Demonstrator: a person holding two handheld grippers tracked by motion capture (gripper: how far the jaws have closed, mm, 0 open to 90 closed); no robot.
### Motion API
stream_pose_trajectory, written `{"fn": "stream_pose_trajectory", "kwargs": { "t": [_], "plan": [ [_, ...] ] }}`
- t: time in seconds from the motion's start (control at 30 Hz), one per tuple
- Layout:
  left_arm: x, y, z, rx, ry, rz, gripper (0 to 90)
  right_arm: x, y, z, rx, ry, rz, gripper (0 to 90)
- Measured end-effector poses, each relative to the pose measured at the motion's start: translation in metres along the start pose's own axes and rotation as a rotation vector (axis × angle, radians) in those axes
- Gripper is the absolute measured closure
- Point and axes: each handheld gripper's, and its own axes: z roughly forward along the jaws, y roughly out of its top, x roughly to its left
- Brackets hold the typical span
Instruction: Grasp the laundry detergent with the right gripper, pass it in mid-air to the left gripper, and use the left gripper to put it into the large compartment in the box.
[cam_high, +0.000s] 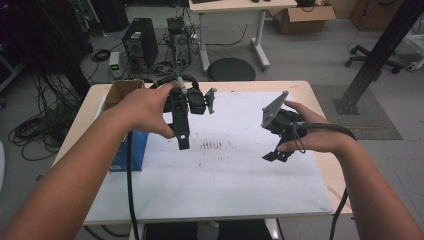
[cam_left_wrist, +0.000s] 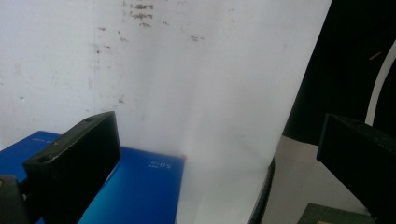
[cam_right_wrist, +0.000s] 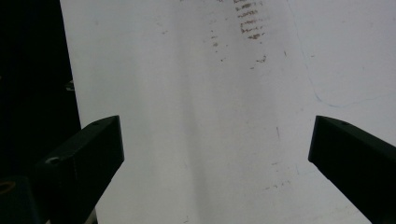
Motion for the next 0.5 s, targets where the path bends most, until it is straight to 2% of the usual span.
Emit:
{"fn": "stream_pose_trajectory", "kwargs": {
  "t": [0.5],
  "plan": [
    [0.0021,-0.0011,0.0000,-0.001,0.002,-0.003,0.2,-0.0025,0.0034,0.0018,-0.007,0.007,0.003,3.4]
  ]
}}
